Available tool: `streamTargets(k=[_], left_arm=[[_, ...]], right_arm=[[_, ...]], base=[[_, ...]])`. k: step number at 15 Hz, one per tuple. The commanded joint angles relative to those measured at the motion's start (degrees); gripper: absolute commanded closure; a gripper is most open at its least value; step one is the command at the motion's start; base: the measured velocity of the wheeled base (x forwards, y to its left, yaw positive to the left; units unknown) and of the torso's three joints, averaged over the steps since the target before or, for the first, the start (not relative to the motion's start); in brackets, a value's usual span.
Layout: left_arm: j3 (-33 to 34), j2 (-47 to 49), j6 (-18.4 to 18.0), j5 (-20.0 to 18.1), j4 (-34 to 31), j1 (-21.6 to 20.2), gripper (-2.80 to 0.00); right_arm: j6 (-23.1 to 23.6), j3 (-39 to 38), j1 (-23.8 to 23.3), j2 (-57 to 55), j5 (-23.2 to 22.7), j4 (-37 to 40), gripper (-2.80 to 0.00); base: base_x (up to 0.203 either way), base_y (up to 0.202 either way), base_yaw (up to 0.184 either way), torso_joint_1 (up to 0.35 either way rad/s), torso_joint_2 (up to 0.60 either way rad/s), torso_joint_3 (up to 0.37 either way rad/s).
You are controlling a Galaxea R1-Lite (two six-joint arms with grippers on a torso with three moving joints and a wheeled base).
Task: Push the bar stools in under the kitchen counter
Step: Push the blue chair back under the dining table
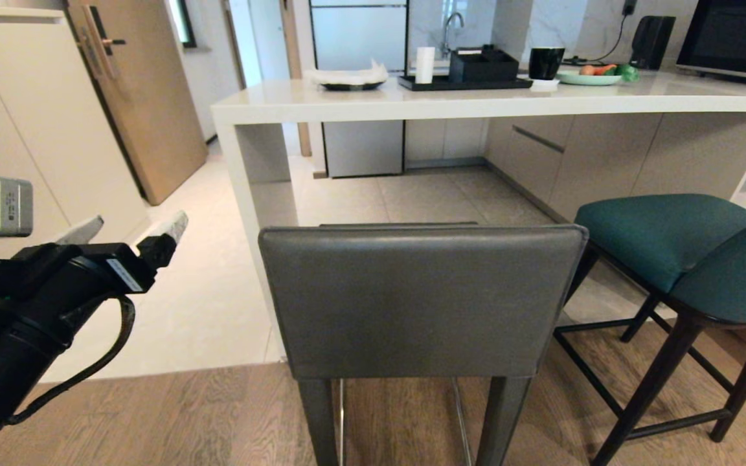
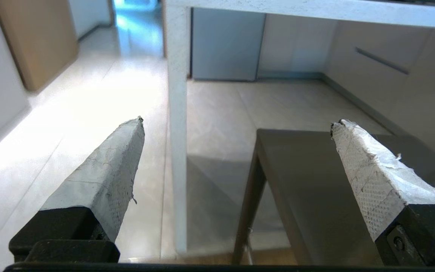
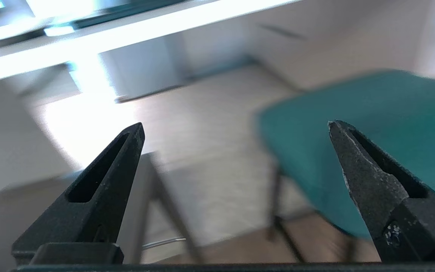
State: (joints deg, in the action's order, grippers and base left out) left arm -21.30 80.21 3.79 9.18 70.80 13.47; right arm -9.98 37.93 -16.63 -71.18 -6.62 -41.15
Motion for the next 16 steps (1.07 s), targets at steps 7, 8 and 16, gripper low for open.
streamTargets(k=[7,8,16], left_arm=[[-4.3,-34.1,1.5,2.0,-34.8,1.6,-2.8],[-3.4,-36.9,-0.1,2.0,-35.1,-1.0,-2.8],[7.3,-56.3,-5.6,-2.0,-37.4,-11.6,-2.8]], right_arm=[[0.6,1.4,10.2,27.7,-1.9,18.2,-2.8],[-0.6,1.6,10.8,31.1,-5.3,23.3,-2.8],[-1.3,1.3,12.1,52.0,-12.1,45.2,-2.8]], base=[[0.0,0.0,0.0,0.0,0.0,0.0],[0.0,0.0,0.0,0.0,0.0,0.0],[0.0,0.0,0.0,0.0,0.0,0.0]])
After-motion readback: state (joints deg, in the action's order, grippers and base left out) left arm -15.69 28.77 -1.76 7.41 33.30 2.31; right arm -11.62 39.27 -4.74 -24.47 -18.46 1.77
